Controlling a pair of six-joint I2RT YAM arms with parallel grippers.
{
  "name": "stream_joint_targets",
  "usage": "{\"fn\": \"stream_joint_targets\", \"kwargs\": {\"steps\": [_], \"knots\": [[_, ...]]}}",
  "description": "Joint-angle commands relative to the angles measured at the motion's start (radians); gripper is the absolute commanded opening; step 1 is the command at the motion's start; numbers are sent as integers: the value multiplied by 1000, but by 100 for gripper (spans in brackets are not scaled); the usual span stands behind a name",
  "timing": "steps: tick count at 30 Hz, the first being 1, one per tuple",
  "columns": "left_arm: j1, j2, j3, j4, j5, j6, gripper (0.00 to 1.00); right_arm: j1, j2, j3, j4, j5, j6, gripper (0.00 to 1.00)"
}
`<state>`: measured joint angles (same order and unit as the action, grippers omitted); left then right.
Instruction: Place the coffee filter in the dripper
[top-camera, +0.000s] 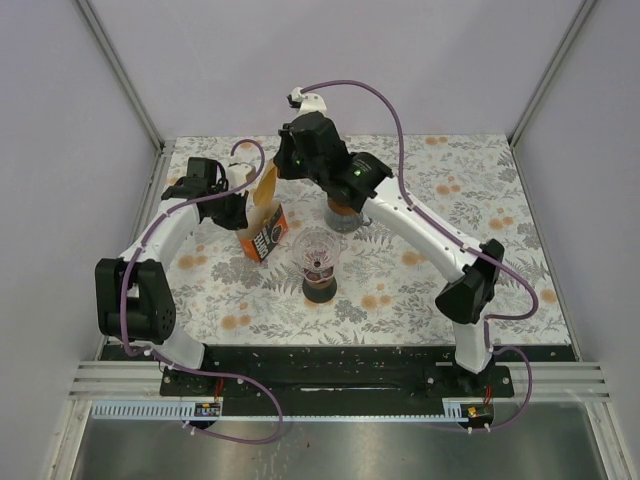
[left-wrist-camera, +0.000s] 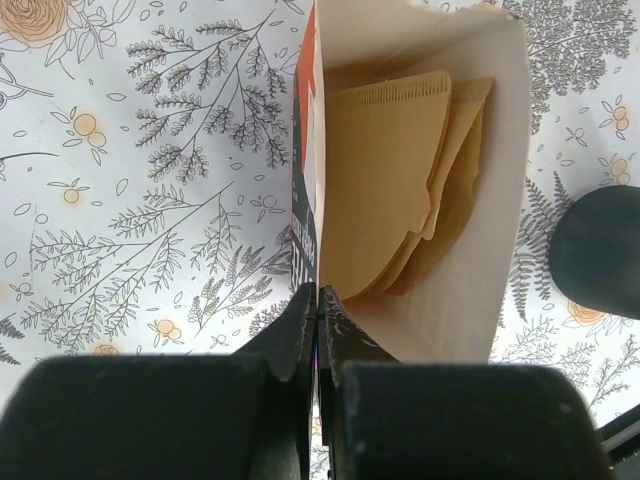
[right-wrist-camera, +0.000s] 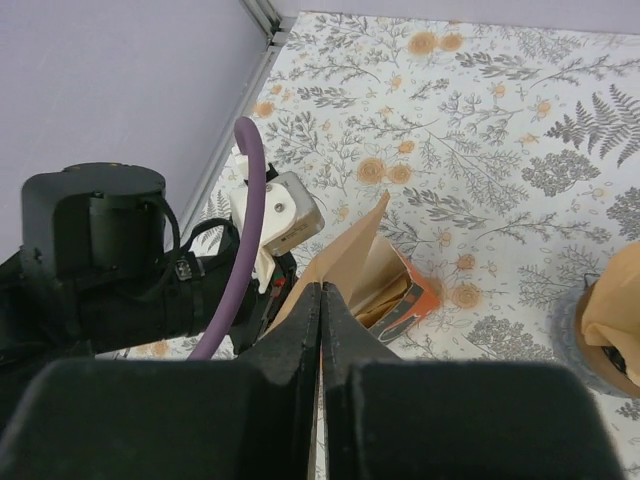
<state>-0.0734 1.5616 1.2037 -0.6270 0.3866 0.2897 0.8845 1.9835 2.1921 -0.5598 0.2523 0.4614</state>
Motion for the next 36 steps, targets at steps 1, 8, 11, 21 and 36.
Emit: {"fn": "stream_joint_targets", "kwargs": {"steps": [1,8,11,21,36], "knots": [[7,12,31,73,-18,-18,0,-13,-103,-35,26,44,-38,0],[6,22,10,133,-28,-17,0,-16,-202,-89,-18,45,-53,0],[6,15,-1,147,-22,-11,11,-16,-250,-126,-17,56,-59,0],[7,-32,74,60,-26,17,55,-18,-299,-144,-63,51,-76,0],[-244,-248,471,-220,25,54,90,-33,-345,-169,-80,56,-38,0]]}}
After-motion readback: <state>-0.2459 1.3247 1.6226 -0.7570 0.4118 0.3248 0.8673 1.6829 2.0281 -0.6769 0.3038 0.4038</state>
